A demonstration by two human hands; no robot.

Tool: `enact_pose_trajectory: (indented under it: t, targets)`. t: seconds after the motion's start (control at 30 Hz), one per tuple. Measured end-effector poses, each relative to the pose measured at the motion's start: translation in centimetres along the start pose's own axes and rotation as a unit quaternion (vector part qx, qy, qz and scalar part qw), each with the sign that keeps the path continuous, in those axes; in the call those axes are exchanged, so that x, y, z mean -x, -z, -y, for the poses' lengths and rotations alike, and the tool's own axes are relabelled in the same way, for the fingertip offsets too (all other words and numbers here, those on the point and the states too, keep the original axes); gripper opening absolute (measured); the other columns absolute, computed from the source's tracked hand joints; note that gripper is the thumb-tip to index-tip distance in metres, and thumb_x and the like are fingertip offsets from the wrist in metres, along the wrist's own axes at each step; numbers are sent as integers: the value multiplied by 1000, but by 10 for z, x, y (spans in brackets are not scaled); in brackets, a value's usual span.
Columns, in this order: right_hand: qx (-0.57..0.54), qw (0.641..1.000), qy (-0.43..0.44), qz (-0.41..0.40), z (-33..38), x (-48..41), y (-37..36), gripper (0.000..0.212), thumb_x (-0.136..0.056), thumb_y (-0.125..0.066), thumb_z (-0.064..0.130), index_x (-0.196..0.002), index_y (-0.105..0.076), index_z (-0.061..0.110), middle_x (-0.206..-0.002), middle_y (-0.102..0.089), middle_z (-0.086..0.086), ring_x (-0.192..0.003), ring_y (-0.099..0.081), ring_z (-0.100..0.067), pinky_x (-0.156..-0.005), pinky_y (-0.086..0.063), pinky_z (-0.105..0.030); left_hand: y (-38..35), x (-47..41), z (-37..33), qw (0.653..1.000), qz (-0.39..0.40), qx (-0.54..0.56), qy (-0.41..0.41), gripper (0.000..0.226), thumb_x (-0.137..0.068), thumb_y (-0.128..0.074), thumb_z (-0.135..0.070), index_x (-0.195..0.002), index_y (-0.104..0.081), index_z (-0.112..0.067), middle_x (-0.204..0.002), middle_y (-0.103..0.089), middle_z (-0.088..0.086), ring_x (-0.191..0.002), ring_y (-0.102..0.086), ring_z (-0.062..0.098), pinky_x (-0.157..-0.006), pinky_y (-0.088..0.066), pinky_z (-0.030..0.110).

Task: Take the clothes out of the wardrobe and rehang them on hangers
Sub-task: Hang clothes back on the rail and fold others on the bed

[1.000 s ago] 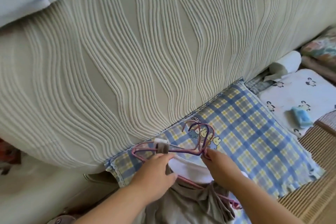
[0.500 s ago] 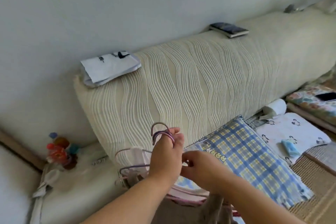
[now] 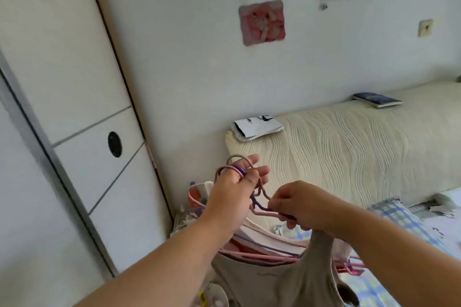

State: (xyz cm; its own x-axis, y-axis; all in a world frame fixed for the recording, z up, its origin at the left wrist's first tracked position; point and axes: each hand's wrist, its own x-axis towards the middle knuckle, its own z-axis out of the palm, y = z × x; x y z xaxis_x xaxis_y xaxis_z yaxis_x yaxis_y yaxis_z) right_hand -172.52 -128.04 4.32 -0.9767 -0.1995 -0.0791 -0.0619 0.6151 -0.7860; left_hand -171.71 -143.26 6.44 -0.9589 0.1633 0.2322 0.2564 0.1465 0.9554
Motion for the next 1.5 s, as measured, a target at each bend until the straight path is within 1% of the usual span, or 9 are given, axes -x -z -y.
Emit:
enact_pose_trajectory:
  t: [0.13,0.23,0.4,0.5,0.7,0.83,1.0,1.3,1.5]
  targets:
    - [18,998,43,42,53,41,-22,23,-95,-53,33,-88,-64,14,-67,-61,3,-53,-60,-5,-45,-40,-14,38,57,-40,1000,-17,3,1,27,-100,-40,-12,-108,-58,-31,-109,-69,-8,-100,-66,4,-91,-53,26]
    - [69,992,83,66,82,68,-36,22,-95,-52,34,-82,-61,19,-64,-57,6,-49,-55,-2,-48,-41,-13,55,104,-60,999,-53,-2,-7,29,-100,-41,-11,-106,-59,-32,-108,-70,-10,-102,-65,3,-93,-51,30]
    - [103,972,168,129,109,122,-53,25,-94,-52,38,-75,-58,22,-64,-56,8,-48,-49,0,-52,-39,-13,57,170,-87,988,-150,-18,-26,27,-99,-39,-2,-98,-60,-18,-94,-70,0,-89,-69,11,-83,-55,25]
    - [103,952,245,151,109,157,-61,13,-84,-65,39,-85,-63,26,-68,-59,9,-55,-53,2,-55,-41,-12,50,207,-104,978,-204,-42,-26,24,-99,-39,-3,-93,-60,-14,-90,-69,2,-85,-70,15,-74,-55,23]
    - [237,897,351,129,101,225,-64,26,-88,-62,37,-113,-61,31,-79,-59,14,-73,-56,0,-60,-41,-11,40,290,-145,948,-311,-59,0,26,-100,-38,-4,-94,-60,-16,-87,-68,1,-75,-70,11,-66,-54,19]
    - [179,886,399,155,117,254,-68,19,-86,-64,38,-105,-63,36,-62,-54,13,-56,-50,1,-53,-38,-12,43,346,-176,922,-380,-73,1,27,-100,-37,-7,-96,-60,-19,-83,-63,2,-79,-72,17,-64,-53,25]
    - [128,838,494,194,170,307,-76,11,-84,-66,32,-91,-62,40,-57,-56,19,-51,-48,1,-52,-39,-14,50,425,-226,885,-456,-82,-35,27,-100,-36,-6,-96,-59,-20,-85,-59,3,-76,-71,18,-74,-53,32]
    - [36,770,593,232,257,392,-119,20,-80,-72,30,-82,-61,46,-62,-62,19,-52,-53,0,-51,-41,-12,81,534,-302,828,-541,-126,-78,24,-101,-38,-7,-100,-59,-18,-79,-60,3,-68,-69,17,-59,-54,24]
    - [-42,707,637,303,321,441,-147,10,-77,-75,27,-82,-70,34,-56,-54,9,-52,-44,-3,-52,-33,-19,111,594,-360,815,-540,-187,-91,26,-102,-34,-7,-120,-53,-6,-81,-58,6,-66,-62,19,-51,-53,18]
